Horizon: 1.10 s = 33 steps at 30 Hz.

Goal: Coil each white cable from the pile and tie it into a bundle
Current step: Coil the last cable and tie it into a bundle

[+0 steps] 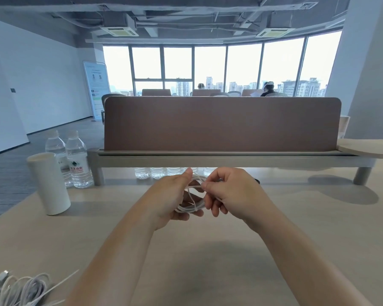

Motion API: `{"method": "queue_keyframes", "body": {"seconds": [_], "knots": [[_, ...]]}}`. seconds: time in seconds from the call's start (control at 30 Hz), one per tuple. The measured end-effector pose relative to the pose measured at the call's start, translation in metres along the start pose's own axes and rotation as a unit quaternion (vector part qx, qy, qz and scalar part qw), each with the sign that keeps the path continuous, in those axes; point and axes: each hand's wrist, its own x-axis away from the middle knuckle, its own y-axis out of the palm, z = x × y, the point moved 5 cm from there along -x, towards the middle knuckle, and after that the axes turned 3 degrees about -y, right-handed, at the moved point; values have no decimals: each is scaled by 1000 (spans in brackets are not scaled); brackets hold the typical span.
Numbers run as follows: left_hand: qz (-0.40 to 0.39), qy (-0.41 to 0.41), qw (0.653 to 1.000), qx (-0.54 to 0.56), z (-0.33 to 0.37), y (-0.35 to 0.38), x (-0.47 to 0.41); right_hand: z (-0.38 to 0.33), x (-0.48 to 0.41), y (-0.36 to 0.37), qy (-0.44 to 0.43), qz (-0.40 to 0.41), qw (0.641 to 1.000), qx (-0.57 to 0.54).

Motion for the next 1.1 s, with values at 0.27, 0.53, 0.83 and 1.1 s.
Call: {"method": "queue_keyframes", "body": {"seconds": [0.27,0.53,0.83,1.1], "knots": [[41,-21,998,34,2,-2,0,1,-2,10,-9,23,998,56],[87,-12,993,73,3,-3,-1,3,-1,17,1,-9,999,48],[119,1,989,89,3,-10,-3,9,1,19,29,-47,998,-7],[126,19,985,115,9,-15,-2,19,-1,18,79,-69,993,-47]]}}
